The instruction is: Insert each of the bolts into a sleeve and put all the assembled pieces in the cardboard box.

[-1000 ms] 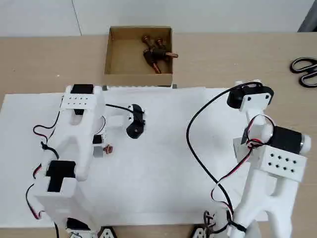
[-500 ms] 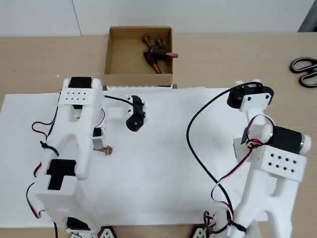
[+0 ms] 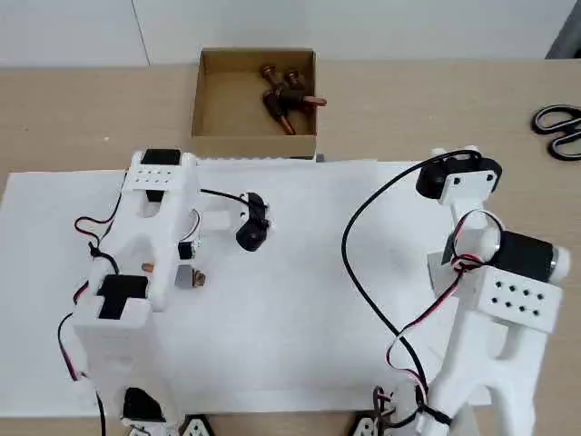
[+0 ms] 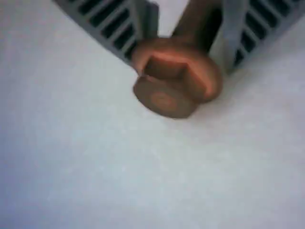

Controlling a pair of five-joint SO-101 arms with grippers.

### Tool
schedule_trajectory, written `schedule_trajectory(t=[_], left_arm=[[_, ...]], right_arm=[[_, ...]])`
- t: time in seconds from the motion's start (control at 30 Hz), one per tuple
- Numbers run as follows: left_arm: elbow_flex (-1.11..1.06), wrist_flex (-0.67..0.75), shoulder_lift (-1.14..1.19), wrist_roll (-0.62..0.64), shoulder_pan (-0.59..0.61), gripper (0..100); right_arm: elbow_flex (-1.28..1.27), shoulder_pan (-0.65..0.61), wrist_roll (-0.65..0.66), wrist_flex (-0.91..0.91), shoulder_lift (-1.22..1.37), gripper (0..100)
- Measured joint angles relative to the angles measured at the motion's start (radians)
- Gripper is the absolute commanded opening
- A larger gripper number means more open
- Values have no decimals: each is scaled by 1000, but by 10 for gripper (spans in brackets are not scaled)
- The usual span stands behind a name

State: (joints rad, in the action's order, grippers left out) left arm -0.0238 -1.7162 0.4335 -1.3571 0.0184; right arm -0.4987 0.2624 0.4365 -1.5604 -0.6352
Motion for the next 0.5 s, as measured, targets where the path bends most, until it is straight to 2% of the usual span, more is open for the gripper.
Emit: schedule_trajectory(t=[0.27, 0.5], left_arm=[[25, -6, 48, 0, -3, 4], [26, -11, 51, 0, -9, 6]], right_arm=[[0, 0, 0, 0, 0, 4], [0, 0, 0, 0, 0, 4]])
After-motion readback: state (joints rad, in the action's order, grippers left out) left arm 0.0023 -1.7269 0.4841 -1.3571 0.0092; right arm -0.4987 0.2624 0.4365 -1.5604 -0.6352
